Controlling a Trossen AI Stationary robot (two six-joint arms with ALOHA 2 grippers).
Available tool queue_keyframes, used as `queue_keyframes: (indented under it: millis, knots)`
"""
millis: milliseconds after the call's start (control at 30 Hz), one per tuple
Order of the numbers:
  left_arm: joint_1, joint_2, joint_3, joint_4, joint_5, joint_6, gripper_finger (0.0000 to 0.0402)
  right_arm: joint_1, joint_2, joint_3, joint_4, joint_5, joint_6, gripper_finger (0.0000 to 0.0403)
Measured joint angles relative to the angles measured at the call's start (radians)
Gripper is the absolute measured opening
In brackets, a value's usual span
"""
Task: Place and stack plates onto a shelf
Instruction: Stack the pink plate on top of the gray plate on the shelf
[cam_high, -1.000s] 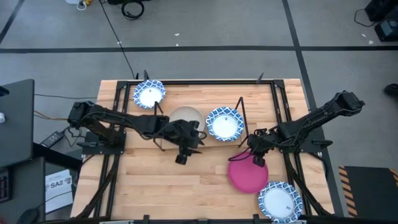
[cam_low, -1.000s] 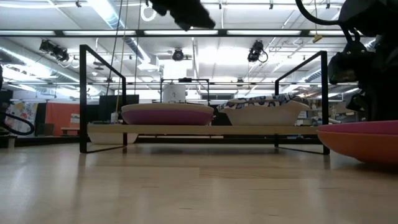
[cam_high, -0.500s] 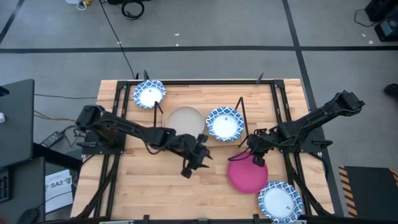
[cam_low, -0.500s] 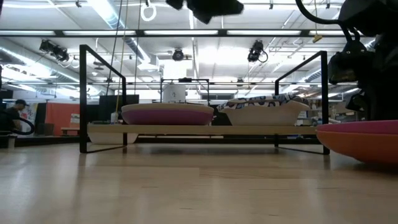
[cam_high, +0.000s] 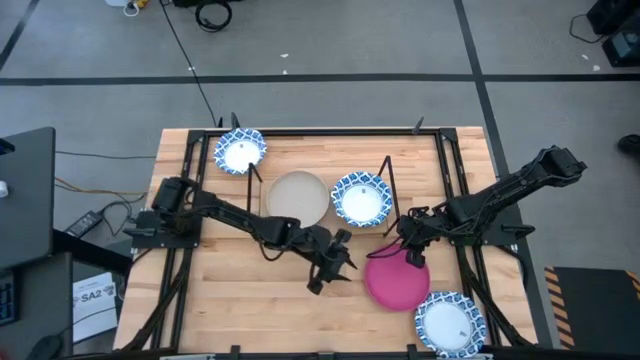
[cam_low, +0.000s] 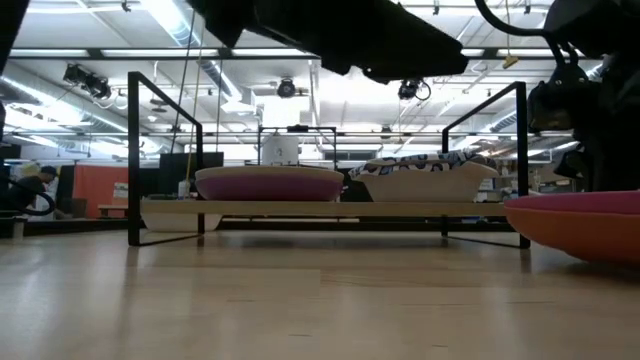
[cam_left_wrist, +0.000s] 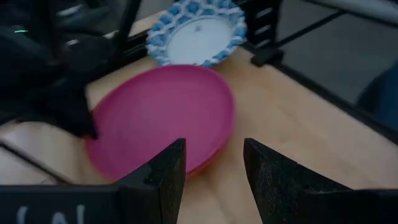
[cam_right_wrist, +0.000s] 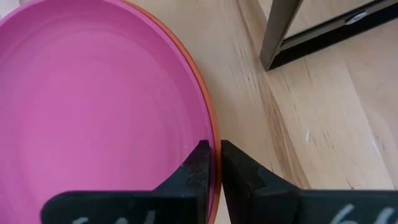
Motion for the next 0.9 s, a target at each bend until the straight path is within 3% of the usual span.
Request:
queue_keyframes:
  millis: [167,500,900]
  knots:
    - [0.025,0.015,0.000,0.069,0.071,0.002,0.0169,0.000,0.000,0.000,0.003,0.000,0.018,0.0033]
    - [0.044,0.015,0.000,0.096,0.051,0.186,0.0169,0.000,0.000,0.000,0.006,0.000,0.064,0.0033]
    - [0.015,0.027,0.002,0.130,0.044,0.297,0.0169,0.000,0.000,0.000,0.086,0.000,0.197,0.0033]
